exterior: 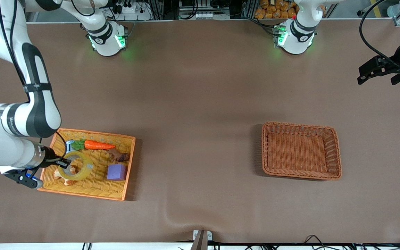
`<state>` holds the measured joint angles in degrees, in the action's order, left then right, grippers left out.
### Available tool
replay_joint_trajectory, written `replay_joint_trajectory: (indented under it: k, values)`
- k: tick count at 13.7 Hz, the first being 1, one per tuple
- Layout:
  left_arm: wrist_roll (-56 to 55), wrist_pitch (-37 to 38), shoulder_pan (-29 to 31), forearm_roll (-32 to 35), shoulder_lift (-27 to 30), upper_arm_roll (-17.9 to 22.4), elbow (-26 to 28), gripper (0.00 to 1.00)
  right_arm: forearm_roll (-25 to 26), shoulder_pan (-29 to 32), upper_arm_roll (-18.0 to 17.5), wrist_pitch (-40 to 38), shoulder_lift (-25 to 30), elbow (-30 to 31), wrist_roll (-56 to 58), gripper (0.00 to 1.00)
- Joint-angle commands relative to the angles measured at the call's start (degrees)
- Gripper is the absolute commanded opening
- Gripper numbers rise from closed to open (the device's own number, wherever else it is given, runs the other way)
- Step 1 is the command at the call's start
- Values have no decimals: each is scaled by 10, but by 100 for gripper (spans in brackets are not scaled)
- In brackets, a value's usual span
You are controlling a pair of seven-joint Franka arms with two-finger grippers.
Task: Transfer tape with both arms
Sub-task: 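Grasp the tape roll rim with the right gripper and lift it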
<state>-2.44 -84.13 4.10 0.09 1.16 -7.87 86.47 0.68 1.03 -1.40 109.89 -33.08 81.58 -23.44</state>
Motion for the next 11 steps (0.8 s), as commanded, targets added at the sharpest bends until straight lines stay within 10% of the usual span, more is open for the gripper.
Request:
replay_joint_trajectory:
  k: [1,11]
  values:
    - [7,1,7,-12,11,-1,5,100,-2,-59,-4,-16,16,-11,-117,0]
    - [4,5,0,-9,9,-7,11,100,-47,-284,-4,241,-104,-41,-535,8]
